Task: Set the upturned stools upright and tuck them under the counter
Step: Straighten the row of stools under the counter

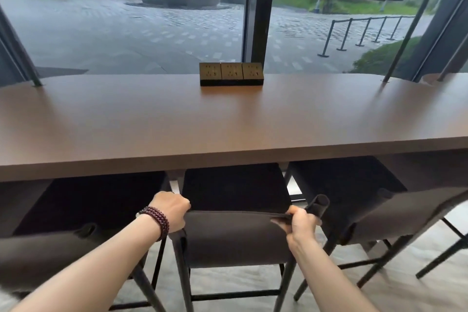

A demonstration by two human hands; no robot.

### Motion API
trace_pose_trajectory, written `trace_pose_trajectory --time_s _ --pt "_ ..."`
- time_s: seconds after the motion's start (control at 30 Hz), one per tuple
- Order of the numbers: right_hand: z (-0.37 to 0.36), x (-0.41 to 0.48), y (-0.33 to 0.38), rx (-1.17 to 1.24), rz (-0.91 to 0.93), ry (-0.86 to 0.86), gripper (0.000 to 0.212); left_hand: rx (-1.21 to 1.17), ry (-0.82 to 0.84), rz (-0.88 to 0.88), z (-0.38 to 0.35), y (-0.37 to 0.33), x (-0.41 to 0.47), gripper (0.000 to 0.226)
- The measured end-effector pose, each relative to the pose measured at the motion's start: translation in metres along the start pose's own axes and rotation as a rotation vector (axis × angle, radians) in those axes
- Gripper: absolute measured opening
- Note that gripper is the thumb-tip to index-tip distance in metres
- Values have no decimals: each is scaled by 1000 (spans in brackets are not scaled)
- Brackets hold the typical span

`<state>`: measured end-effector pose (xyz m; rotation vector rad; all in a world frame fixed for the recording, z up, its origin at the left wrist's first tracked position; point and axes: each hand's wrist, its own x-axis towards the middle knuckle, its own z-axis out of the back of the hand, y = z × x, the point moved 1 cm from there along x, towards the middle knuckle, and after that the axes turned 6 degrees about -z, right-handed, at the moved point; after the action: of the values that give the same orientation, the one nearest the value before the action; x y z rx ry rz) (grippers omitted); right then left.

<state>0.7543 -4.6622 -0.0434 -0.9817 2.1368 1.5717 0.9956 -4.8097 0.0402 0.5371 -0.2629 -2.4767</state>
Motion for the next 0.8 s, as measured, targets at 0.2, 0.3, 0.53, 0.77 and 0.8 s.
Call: trace_pose_trajectory --time_s 0.2,0.3,0.53,0.77,0.8 --pt "7 8 2 -53 -1 20 59 6 -5 -26 -18 -9 1 32" --pt "14 9 -1 -82 -23 36 70 29 -13 -27 -22 -12 0 32" --pt "41 5 -9 -106 -73 61 63 24 46 6 -30 -25 -13 35" --pt "50 -28 6 -179 -114 83 39 -96 47 47 -35 -27 -22 34" --pt "50 -32 10 -204 -110 85 30 -105 54 47 -34 -26 -21 33"
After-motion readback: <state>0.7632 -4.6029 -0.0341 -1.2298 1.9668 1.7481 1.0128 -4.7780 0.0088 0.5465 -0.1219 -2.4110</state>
